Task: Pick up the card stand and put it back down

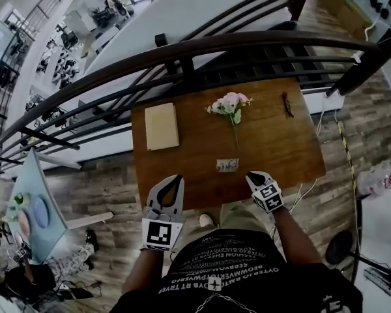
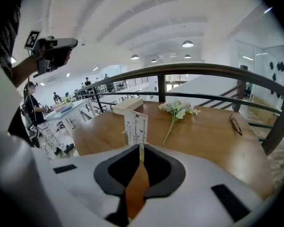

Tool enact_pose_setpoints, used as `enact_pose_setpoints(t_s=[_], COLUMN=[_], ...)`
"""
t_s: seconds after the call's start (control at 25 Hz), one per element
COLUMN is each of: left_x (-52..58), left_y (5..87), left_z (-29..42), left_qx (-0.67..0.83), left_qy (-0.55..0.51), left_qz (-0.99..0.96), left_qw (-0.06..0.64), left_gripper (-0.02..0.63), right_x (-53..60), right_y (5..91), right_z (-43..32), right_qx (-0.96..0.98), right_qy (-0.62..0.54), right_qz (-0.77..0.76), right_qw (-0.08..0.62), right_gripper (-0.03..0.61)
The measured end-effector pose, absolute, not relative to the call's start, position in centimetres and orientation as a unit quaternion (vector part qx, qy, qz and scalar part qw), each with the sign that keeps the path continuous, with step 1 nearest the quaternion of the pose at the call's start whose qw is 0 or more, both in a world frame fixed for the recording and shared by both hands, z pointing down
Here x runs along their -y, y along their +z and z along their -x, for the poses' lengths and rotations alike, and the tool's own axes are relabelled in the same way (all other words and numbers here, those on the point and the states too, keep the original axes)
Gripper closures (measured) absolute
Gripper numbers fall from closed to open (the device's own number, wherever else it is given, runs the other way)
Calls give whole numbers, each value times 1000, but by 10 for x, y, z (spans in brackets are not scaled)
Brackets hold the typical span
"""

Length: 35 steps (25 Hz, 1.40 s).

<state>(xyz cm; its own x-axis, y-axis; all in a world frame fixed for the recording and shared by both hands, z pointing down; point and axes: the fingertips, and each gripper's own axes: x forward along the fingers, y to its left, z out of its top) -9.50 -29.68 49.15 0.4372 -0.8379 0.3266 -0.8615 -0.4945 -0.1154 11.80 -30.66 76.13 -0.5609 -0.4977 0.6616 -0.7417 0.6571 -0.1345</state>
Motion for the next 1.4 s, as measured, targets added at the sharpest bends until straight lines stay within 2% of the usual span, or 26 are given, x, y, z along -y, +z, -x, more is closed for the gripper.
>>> enact_pose_setpoints(t_s=[0.08,0.24,0.72,0.88,1.08,1.4], left_x=[302,311,323,327,323,316], left_y=[496,507,522,520,521,520], left_z=[90,87,94,94,99,102], left_qx=[502,504,532,535,539,533], left_qy=[175,195,217,217,220,224], left_qz=[-846,-841,-816,-814,-810,-814], left_qw=[39,39,67,67,69,60], left_gripper=[589,588,588,588,588,588], right_x=[314,325,348,354,350,351], right_y=[774,799,846,853,854,839], right_z=[-116,-110,-72,-63,-60,-67], right_qx=[862,868,892,895,903,897], right_qy=[206,218,229,223,191,219], right_qz=[-348,-324,-251,-245,-230,-238], right_qw=[304,307,297,299,310,301], right_gripper=[546,460,344,342,397,405])
